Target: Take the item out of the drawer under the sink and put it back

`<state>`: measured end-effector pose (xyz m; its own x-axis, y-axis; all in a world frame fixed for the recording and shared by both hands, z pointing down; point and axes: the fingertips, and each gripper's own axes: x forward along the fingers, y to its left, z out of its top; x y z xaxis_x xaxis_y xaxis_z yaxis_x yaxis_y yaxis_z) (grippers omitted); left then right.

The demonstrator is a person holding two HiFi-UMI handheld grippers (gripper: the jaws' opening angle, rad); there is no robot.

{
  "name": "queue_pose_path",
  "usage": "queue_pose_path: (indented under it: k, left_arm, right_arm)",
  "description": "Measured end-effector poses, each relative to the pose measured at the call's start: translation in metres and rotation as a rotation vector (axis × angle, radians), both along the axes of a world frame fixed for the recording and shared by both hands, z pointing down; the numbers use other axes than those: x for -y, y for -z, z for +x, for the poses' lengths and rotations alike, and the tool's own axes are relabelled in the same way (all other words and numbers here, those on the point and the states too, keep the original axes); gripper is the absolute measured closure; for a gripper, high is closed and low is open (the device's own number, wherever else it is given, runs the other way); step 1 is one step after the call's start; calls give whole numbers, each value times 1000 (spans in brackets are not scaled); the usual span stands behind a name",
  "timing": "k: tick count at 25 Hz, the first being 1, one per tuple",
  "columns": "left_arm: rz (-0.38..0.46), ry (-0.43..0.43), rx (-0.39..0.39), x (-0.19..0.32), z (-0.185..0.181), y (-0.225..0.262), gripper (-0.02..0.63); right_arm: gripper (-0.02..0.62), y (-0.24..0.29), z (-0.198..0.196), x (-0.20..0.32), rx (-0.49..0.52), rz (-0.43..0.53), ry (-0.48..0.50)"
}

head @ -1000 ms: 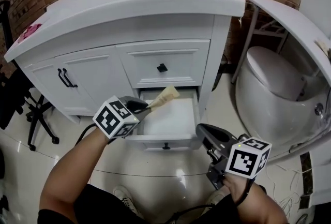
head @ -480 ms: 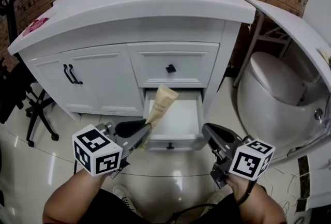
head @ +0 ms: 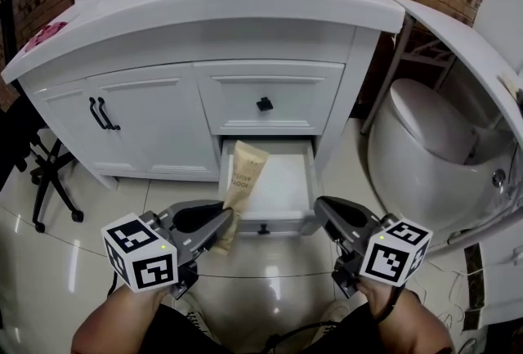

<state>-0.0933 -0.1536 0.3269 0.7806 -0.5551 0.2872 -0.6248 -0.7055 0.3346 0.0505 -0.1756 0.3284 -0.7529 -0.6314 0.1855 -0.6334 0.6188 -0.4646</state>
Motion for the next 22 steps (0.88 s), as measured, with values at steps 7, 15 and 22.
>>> queue_pose_path:
  k: [7, 15, 22]
  left_arm:
    - [14, 1, 17, 0, -2, 0, 560]
    - [13, -10, 45, -6, 5, -7, 560]
    - [19, 5, 46, -2, 2, -9, 554]
  right_arm:
    - [591, -2, 1, 1, -2, -8, 0]
    - [591, -6, -4, -3, 0, -26, 13]
    - [591, -7, 0, -3, 4, -35, 7]
